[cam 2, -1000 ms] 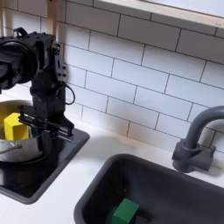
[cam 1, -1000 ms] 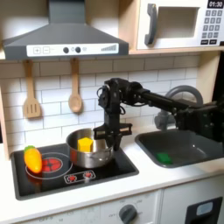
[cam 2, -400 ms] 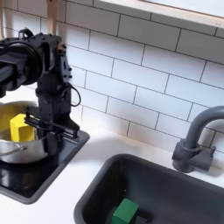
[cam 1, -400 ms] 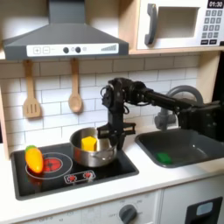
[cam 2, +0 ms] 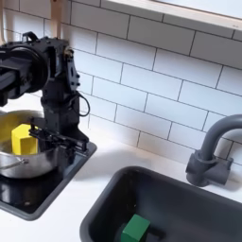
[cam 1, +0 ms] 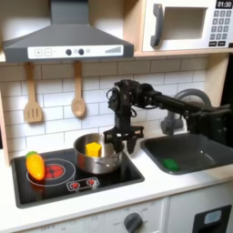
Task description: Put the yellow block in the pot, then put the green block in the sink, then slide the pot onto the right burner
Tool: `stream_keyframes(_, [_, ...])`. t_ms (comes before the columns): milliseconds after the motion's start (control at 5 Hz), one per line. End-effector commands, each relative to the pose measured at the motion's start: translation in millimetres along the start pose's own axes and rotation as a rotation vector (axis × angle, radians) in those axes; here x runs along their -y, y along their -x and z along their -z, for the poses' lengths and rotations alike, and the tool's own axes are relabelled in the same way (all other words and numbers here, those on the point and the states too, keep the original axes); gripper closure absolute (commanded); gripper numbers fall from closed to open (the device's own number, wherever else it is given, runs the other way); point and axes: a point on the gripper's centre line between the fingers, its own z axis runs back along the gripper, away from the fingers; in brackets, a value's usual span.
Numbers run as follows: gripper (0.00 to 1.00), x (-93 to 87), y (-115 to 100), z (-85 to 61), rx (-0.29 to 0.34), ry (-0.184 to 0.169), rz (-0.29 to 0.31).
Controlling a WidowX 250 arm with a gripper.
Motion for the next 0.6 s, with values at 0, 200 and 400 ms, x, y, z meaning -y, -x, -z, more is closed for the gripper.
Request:
stream_keyframes(0, [0.0, 5.4, -1, -18.6, 0.042, 0.012, 0.007])
stream_keyframes(200, [0.0, 11.0, 0, -23.1, 0.052, 0.02, 0.016])
stream_keyframes(400, [0.0, 16.4, 4, -28.0, 0.065, 0.017, 0.032])
